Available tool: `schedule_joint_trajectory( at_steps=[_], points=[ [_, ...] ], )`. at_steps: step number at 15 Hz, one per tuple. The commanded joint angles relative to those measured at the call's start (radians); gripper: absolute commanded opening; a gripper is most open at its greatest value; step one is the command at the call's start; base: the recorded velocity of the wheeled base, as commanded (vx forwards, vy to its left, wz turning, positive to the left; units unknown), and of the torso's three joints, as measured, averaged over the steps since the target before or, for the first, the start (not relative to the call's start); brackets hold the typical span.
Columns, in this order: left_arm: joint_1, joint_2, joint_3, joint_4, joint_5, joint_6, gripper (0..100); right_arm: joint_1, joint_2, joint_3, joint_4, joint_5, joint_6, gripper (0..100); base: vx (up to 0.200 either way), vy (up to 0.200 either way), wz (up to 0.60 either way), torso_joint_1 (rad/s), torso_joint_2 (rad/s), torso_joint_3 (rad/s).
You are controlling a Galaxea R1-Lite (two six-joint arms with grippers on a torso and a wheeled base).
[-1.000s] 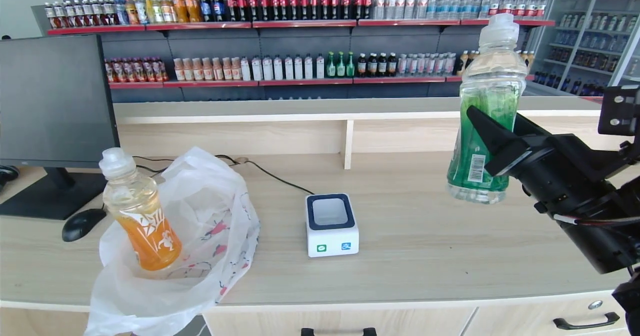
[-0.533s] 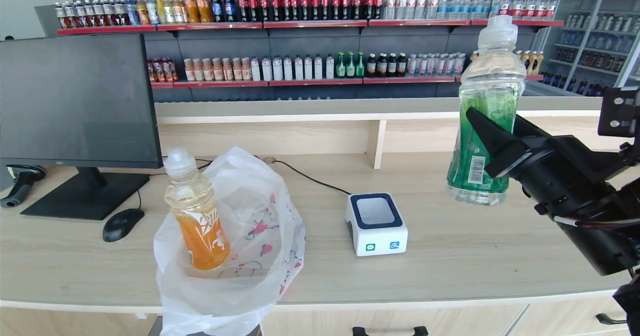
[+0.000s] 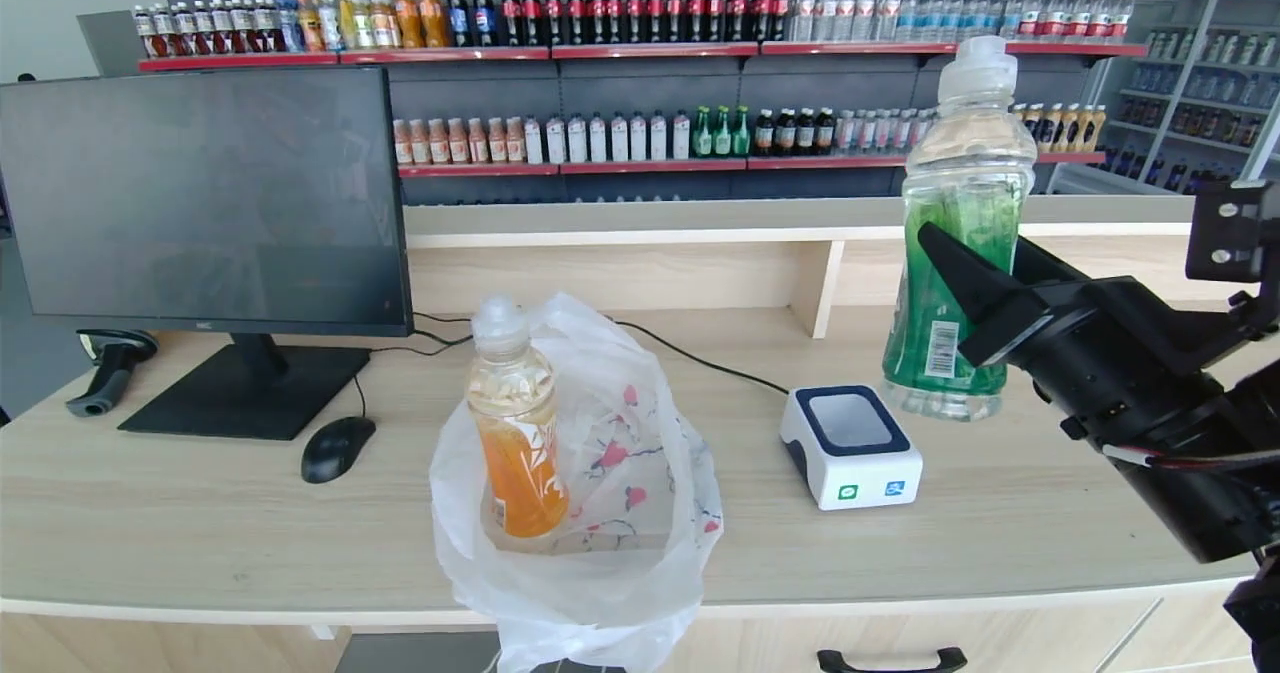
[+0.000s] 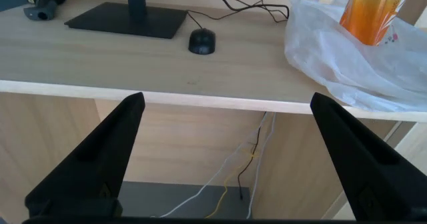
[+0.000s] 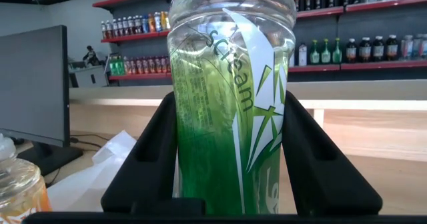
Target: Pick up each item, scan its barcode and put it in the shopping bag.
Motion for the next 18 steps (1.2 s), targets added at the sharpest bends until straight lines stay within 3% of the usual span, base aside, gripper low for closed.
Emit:
schedule_joint_trajectory(
  at_steps=[1, 3, 5, 8, 13, 18],
  points=[
    [0.001, 0.000, 0.000, 0.000, 0.000, 0.000, 100, 0.000, 0.004, 0.015, -0.002, 0.002, 0.000, 0, 0.000, 0.000, 0.00, 0.000, 0.00, 0.000],
    [0.001, 0.000, 0.000, 0.000, 0.000, 0.000, 100, -0.004, 0.028, 0.006, -0.002, 0.005, 0.002, 0, 0.000, 0.000, 0.00, 0.000, 0.00, 0.000],
    [0.001, 0.000, 0.000, 0.000, 0.000, 0.000, 100, -0.004, 0.079, -0.003, -0.002, 0.101, -0.041, 0, 0.000, 0.000, 0.00, 0.000, 0.00, 0.000],
    [0.001, 0.000, 0.000, 0.000, 0.000, 0.000, 100, -0.027, 0.150, -0.032, -0.002, 0.209, -0.156, 0, 0.000, 0.000, 0.00, 0.000, 0.00, 0.000],
    [0.001, 0.000, 0.000, 0.000, 0.000, -0.001, 100, -0.044, 0.229, -0.084, -0.002, 0.279, -0.397, 0, 0.000, 0.000, 0.00, 0.000, 0.00, 0.000],
    [0.001, 0.000, 0.000, 0.000, 0.000, -0.001, 100, -0.066, 0.334, -0.224, -0.002, 0.407, -0.586, 0, 0.000, 0.000, 0.00, 0.000, 0.00, 0.000]
  ],
)
